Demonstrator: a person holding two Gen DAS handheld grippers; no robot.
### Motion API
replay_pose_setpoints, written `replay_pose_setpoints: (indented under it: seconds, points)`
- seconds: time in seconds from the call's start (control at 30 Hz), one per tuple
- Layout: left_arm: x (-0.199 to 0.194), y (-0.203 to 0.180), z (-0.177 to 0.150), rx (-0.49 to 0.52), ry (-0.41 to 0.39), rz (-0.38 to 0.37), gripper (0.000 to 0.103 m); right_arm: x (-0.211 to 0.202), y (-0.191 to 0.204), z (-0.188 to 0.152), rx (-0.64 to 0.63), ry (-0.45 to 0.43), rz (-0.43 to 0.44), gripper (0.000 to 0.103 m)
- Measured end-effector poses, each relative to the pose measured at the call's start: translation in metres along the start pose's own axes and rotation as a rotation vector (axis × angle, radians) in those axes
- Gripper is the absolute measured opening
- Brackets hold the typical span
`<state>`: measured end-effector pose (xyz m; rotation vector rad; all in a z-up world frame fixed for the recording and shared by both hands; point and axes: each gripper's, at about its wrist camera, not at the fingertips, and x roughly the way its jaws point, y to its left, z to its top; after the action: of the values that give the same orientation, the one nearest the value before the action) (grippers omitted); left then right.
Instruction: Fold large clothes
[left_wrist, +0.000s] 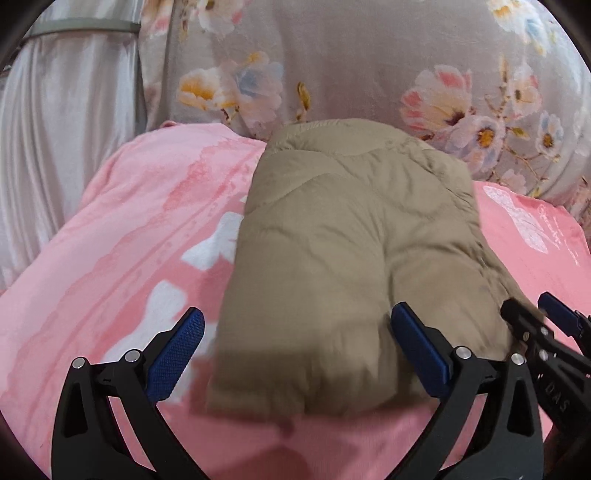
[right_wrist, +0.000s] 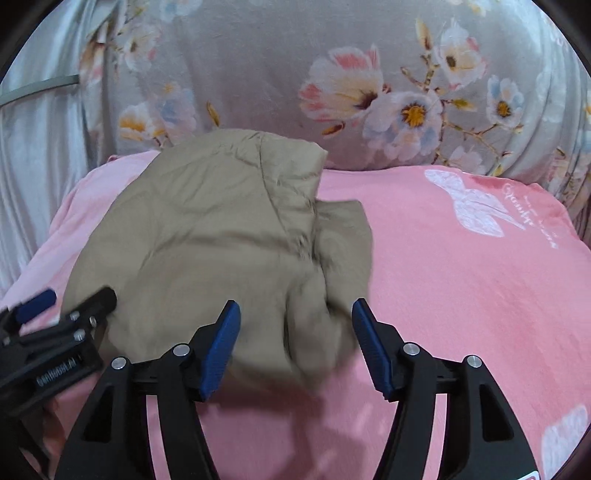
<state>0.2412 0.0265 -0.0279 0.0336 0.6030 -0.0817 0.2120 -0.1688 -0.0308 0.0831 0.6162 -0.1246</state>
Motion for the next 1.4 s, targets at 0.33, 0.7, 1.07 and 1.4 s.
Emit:
replay_pose_setpoints:
  seconds: [0.33, 0.7, 1.07, 1.4]
  points:
    - [-0.067, -0.022, -0.073, 0.085, 0.108, 0.025, 0.098, -0.077, -0.018, -0.074, 0.048, 0.081, -0.013, 0.073]
    - [-0.077, -0.028, -0.088, 0.094, 0.113, 0.089, 0.098, -0.092, -0.009, -0.091, 0.034, 0.092, -0.040, 0.074]
    - [-0.075, -0.024, -0.089, 0.078, 0.123, 0.107, 0.098, -0.088, -0.001, -0.094, 0.007, 0.112, -0.060, 0.074]
    - [-0.077, -0.023, -0.089, 0.076, 0.109, 0.114, 0.098, -0.090, 0.001, -0.094, -0.004, 0.103, -0.067, 0.074]
